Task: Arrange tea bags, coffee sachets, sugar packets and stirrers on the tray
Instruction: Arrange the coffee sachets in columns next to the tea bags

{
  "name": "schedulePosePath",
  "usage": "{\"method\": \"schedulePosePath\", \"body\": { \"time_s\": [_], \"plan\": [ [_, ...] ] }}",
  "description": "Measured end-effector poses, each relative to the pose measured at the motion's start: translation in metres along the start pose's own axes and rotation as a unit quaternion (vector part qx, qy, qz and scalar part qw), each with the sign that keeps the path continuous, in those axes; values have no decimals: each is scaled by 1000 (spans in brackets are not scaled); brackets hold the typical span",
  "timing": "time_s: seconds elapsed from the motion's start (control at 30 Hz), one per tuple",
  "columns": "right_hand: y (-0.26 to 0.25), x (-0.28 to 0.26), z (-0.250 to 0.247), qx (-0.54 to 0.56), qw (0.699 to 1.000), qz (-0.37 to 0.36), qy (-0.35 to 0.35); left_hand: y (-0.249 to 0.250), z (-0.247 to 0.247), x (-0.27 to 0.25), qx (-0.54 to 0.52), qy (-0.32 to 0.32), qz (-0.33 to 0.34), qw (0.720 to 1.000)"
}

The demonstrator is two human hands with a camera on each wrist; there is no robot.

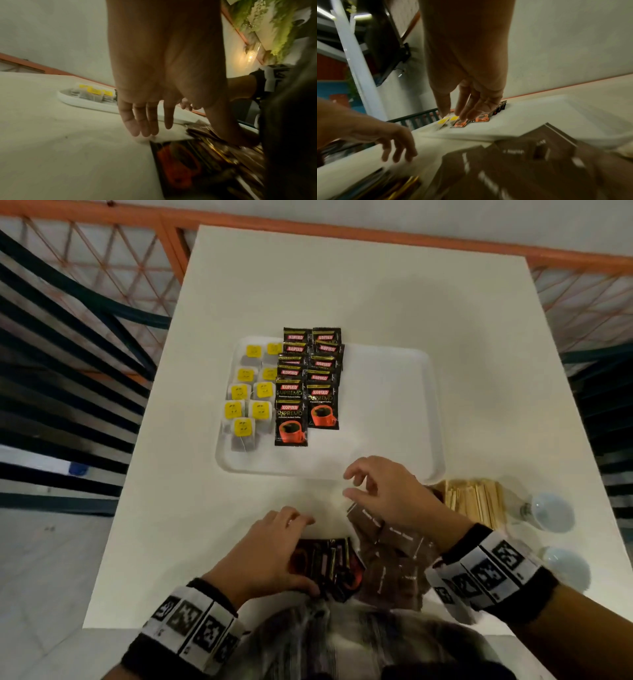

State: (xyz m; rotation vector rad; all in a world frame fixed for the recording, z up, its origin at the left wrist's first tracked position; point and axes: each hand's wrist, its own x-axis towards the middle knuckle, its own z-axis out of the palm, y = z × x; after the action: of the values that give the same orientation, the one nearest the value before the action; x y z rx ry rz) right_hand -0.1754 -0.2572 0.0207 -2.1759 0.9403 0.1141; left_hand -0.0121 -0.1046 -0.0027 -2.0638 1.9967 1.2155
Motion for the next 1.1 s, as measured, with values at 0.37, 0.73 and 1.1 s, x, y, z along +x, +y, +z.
{"method": "schedulePosePath", "body": {
  "time_s": [0.37,0.73,1.1],
  "plan": [
    [3,-52,65,-317,934,-134,-94,26,49,2,134,123,-8,983],
    [-7,-34,61,-324,924,-194,-51,15,45,1,102,141,-43,984],
    [-15,-21,30,62,997,-50,-11,7,8,-23,-371,271,-125,879]
  ]
}}
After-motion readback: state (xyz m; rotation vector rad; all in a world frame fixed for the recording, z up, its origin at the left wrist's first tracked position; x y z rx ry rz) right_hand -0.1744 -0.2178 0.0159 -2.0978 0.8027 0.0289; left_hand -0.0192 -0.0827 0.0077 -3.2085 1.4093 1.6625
